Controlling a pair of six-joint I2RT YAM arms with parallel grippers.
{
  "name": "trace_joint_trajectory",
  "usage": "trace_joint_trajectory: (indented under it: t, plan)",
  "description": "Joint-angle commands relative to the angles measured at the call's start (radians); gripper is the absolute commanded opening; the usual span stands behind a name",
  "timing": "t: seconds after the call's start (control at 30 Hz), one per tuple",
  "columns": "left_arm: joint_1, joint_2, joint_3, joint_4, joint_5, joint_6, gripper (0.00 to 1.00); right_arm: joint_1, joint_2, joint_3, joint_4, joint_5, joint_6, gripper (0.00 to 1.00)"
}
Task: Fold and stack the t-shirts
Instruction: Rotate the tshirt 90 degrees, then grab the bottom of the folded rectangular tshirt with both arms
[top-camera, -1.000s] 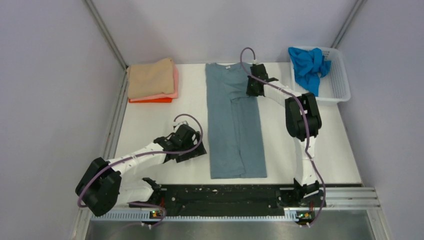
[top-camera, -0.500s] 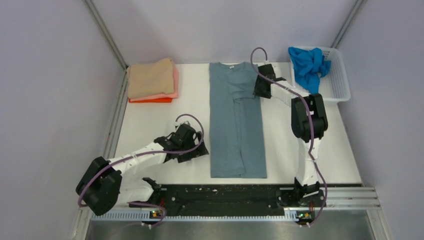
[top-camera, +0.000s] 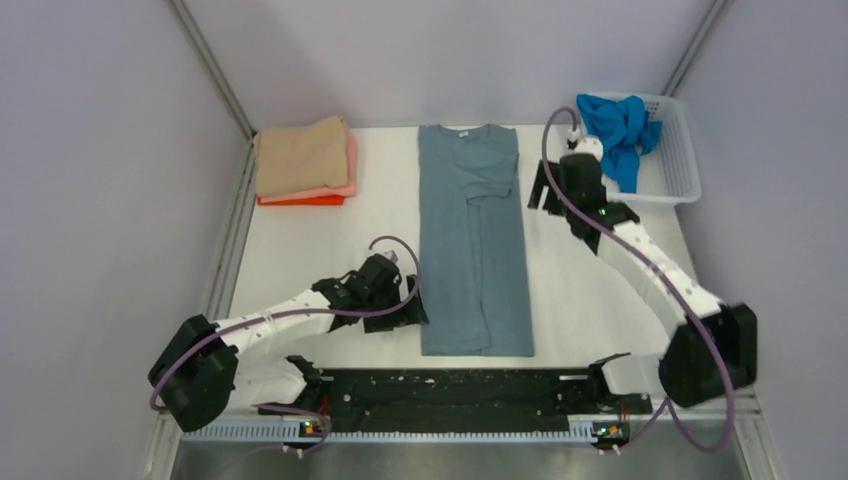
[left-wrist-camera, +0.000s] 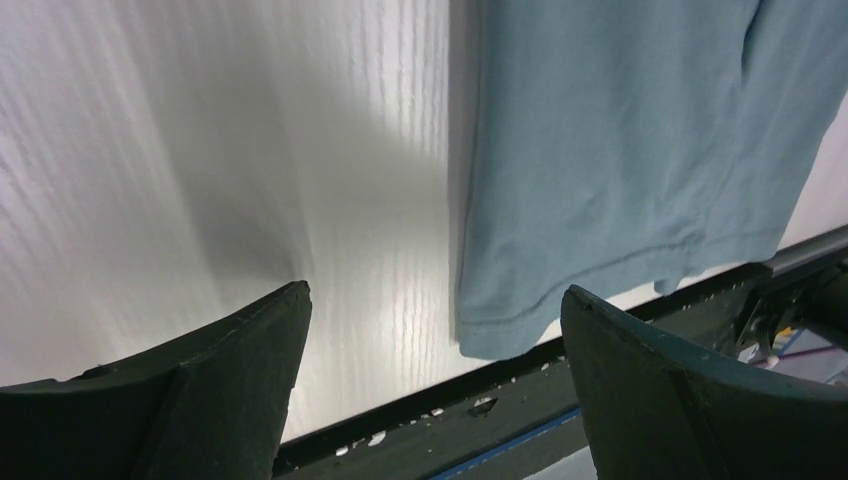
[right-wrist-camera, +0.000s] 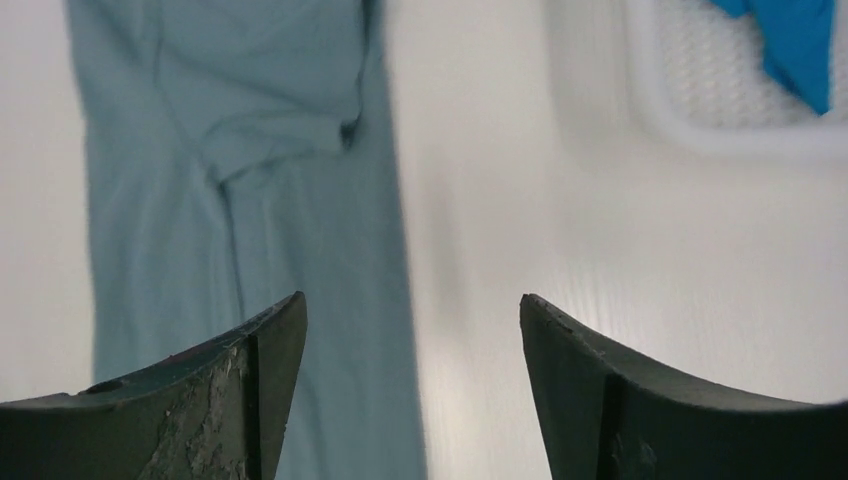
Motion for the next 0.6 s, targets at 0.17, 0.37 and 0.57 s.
trace_joint_trajectory:
  t: [0.17,0.37,0.57]
  plan:
    - [-0.165,0.079,0.026,-0.008,-0.004,-0.032,0.97,0.158,-0.565,-0.531,-0.127,-0.387,0.168,0.78]
    - [-0.250,0.155,0.056,-0.001,-0.012,-0.071,0.84,0.237,-0.735,-0.555,-0.409,-0.462,0.232,0.77]
    - [-0.318,0.207,0.086,-0.111,-0.064,-0.132,0.64,0.277,-0.675,-0.587,-0.553,-0.451,0.321,0.74]
